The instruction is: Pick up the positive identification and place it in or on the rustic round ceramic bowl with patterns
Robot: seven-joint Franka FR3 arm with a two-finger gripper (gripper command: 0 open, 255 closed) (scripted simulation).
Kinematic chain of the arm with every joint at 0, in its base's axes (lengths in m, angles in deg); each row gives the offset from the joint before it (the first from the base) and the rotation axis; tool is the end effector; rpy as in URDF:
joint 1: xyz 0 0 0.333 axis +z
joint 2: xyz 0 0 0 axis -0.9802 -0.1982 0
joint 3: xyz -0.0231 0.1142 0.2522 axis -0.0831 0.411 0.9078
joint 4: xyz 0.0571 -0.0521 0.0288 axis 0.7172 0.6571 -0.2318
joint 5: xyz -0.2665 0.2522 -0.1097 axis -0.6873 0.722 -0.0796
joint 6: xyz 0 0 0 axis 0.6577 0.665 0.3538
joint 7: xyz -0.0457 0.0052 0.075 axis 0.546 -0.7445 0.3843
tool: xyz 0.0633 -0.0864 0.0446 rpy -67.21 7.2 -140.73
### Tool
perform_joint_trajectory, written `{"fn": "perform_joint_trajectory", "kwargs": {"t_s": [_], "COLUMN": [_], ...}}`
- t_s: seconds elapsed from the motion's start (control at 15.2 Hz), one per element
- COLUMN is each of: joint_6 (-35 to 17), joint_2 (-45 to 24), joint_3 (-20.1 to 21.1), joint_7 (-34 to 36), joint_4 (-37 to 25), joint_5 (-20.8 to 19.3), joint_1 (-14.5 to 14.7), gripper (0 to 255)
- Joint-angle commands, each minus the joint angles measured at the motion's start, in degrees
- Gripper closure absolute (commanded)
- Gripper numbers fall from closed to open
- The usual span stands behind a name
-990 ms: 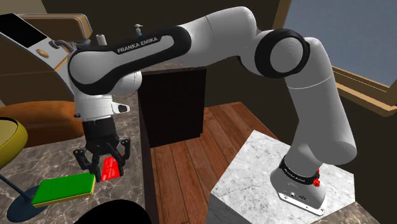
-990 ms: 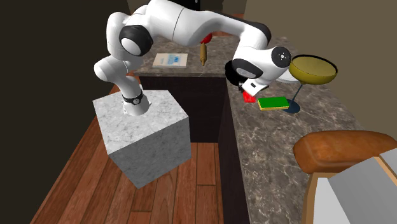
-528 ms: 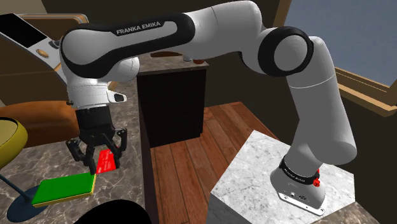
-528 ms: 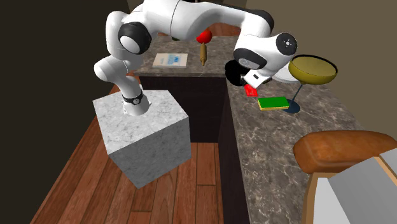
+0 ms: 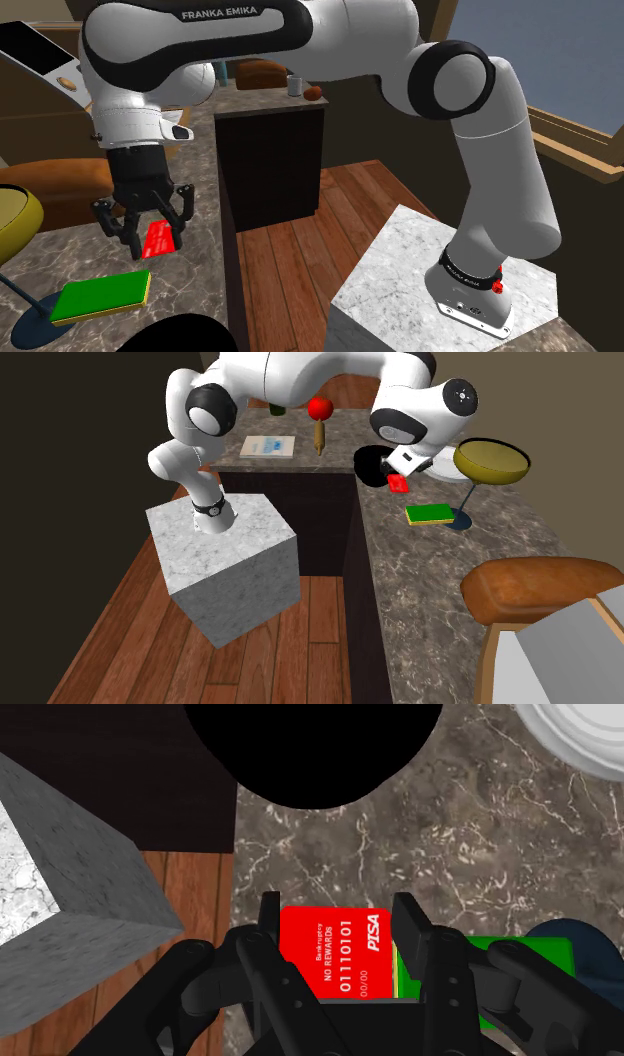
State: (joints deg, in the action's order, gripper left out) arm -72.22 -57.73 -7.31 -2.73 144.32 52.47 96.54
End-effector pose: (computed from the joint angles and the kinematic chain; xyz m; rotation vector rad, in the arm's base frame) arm 0.4956 0.4406 0.4254 -2.7398 0.8106 0.8188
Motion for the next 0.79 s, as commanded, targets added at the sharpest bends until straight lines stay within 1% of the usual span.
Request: {"fn": "perform_joint_trajectory", "kwargs": {"t_s": [0.0,0.13,0.4,0.73], "joint_6": [1.3,2.2,-2.3,-7.2], "joint_2": [0.1,0.1,4.6,8.6], "joint_3": [0.1,0.1,1.6,3.5], "joint_7": [0.6,1.1,3.3,6.8], "joint_4": [-1.3,-2.4,4.9,11.1], "joint_5": [0.0,0.0,1.7,3.4], "joint_1": [0.1,0.2,1.8,4.6], "gripper": [255,255,255,255]}}
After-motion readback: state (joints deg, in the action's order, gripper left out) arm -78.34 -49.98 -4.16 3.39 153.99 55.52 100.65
